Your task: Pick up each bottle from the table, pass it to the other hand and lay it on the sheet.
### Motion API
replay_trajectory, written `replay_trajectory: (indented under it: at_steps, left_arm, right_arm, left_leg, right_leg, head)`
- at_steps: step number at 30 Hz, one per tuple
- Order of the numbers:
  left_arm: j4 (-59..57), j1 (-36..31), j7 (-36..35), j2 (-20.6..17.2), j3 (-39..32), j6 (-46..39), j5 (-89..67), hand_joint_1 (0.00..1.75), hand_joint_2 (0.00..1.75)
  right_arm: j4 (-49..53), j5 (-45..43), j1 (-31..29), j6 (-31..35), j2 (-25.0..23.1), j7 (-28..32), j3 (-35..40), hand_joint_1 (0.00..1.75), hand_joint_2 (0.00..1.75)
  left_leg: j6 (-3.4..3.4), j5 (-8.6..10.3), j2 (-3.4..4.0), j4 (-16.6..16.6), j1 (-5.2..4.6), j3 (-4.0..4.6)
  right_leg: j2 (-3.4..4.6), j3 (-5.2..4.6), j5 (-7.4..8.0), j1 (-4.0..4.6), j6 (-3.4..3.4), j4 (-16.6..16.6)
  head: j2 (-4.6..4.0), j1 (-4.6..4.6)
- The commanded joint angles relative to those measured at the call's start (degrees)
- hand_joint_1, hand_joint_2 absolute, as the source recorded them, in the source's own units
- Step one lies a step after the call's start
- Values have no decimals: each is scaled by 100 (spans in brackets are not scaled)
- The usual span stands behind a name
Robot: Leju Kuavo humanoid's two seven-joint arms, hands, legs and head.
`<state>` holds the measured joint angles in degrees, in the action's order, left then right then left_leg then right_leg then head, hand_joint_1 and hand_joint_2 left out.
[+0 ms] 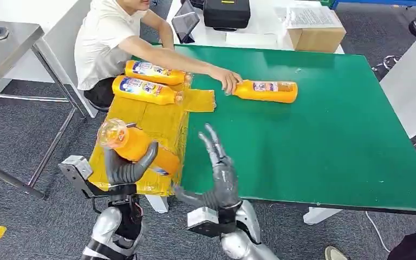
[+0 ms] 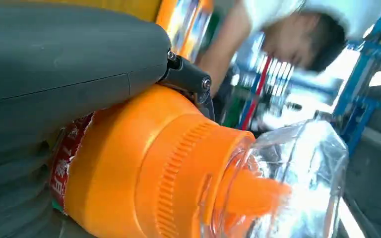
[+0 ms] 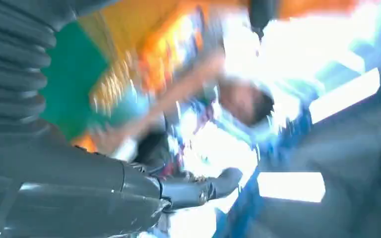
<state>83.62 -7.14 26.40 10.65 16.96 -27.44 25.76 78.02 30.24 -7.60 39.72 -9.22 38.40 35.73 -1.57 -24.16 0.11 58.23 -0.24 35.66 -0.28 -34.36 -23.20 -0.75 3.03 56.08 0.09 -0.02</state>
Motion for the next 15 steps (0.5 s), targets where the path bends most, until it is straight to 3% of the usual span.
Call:
replay_trajectory:
  at_steps: [1,2,6,9,15]
  left_arm:
    - [-814,-674,122,-592,-242,-1193,-1567,175,175]
    - [-1246,-882,24,-515,-691,-1256,-2548,175,175]
    - [-2226,-1481,-443,-891,-904,-1256,-4129,175,175]
    - [-2642,-1752,-1134,-1169,-439,-746,-5333,175,175]
    - [-2651,-1762,-1215,-1164,-426,-642,-5449,175,175]
  right_arm:
    - [1850,377,730,28,-808,160,-2157,0,0]
    - [2526,339,803,28,-903,160,-2394,0,0]
    - [3560,144,881,28,-923,160,-2388,0,0]
    - [3631,-164,963,28,-888,160,-2112,0,0]
    - [3589,-219,972,28,-856,160,-2047,0,0]
  left_leg:
    - [17,-11,-8,-4,9,-33]
    - [10,0,-27,1,0,-8]
    - [15,-6,-24,16,2,-5]
    - [13,5,-36,-5,3,-24]
    - [12,4,-15,-5,6,-24]
  right_leg:
    - [-4,32,-14,9,-18,0]
    - [-26,12,-12,0,-11,10]
    - [-22,3,-21,0,-19,29]
    - [-34,32,-14,2,-18,3]
    - [-18,27,-9,4,-14,0]
  head:
    - [0,-4]
    - [0,0]
    - [0,0]
    - [0,4]
    - [0,2]
